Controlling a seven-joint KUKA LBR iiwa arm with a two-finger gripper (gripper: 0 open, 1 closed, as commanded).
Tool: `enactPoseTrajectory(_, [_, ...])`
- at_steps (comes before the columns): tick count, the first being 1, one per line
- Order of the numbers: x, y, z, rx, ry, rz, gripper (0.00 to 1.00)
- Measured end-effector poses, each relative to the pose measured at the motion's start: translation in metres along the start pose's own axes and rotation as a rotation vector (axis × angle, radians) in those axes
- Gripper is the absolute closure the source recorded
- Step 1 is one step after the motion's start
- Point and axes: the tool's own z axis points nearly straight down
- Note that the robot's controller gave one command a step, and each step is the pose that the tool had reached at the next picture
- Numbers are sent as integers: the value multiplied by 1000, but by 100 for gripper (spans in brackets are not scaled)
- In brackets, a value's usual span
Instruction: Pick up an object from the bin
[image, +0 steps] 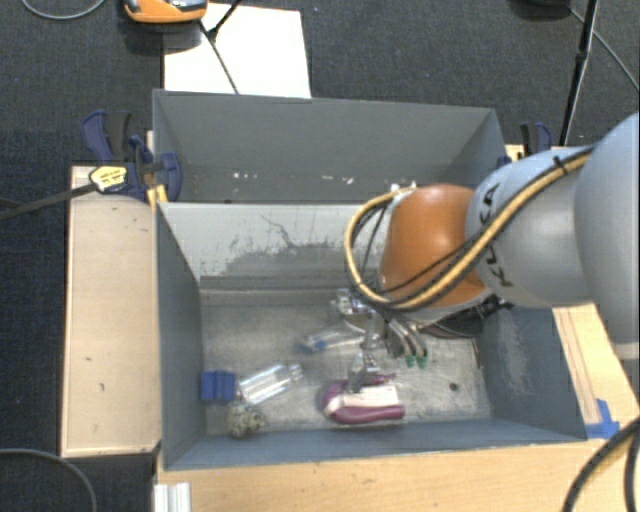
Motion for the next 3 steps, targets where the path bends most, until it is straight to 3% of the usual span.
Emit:
enactPoseTrajectory(1, [-6,-3,19,0,20,34,0])
enactPoseTrajectory(2, [-5,-10,19,-5,24,119,0])
enactPoseTrajectory(3, [-5,-10,20,-5,25,121,100])
